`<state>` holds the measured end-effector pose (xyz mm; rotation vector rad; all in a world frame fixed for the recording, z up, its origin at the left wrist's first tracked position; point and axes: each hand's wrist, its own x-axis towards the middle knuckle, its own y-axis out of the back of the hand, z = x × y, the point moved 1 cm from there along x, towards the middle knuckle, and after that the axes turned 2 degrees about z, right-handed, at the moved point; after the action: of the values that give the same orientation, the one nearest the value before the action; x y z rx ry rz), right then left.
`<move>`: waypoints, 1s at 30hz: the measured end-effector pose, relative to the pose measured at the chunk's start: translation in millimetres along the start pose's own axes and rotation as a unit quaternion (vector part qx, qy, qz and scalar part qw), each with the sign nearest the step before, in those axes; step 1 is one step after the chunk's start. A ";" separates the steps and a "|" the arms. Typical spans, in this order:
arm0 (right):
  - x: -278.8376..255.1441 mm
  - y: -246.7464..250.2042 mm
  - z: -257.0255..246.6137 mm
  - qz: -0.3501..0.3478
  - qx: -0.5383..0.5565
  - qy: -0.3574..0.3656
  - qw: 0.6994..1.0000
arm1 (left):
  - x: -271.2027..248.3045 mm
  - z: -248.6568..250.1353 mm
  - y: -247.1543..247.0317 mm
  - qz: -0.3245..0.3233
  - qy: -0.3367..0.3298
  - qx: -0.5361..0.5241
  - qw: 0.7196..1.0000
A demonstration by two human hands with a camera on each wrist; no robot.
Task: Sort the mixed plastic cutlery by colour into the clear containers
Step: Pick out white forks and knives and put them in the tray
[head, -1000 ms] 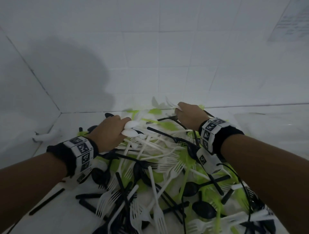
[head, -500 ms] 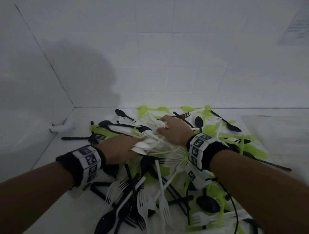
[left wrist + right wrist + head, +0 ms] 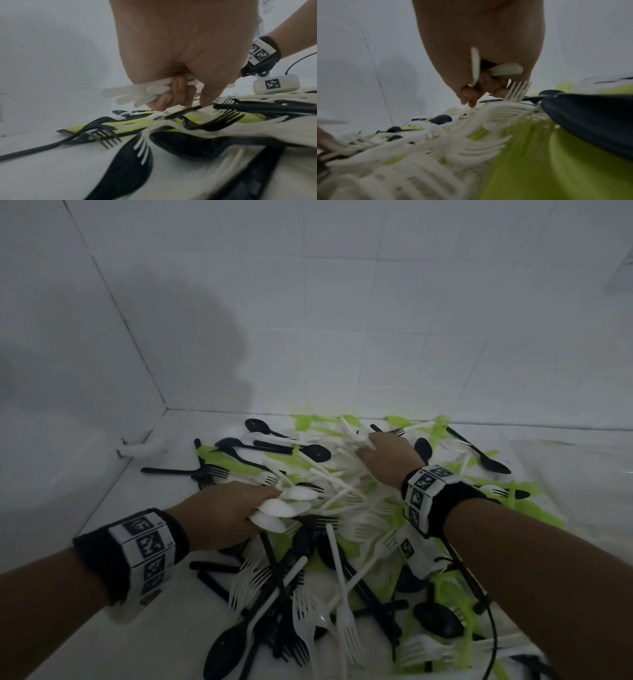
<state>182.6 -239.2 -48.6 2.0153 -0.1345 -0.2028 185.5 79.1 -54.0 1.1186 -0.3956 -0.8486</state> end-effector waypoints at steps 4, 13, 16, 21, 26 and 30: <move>-0.8 -5.1 -21.6 0.023 0.018 0.017 0.999 | 0.0 -6.7 4.2 0.034 0.025 0.008 0.999; -11.1 -34.9 -62.4 -0.162 -0.070 0.156 0.972 | 5.1 -14.5 -6.5 -0.011 0.009 0.076 0.997; -8.2 -27.3 -54.0 -0.171 -0.035 0.152 0.973 | 5.2 -18.3 -4.6 -0.005 0.003 0.065 0.998; 0.9 -14.1 -31.5 -0.010 0.000 0.085 0.996 | 8.8 -20.3 -3.3 -0.039 0.027 0.084 0.995; 3.0 1.5 2.5 0.048 -0.061 -0.023 0.997 | 27.9 -4.3 1.4 -0.042 0.060 0.126 0.989; -3.0 4.5 29.2 -0.047 -0.098 -0.032 0.994 | 33.9 11.1 2.4 0.025 0.039 0.095 0.994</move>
<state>173.7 -266.3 -56.9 1.8216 -0.0587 -0.3283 200.5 46.8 -51.5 1.3080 -0.4447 -0.7329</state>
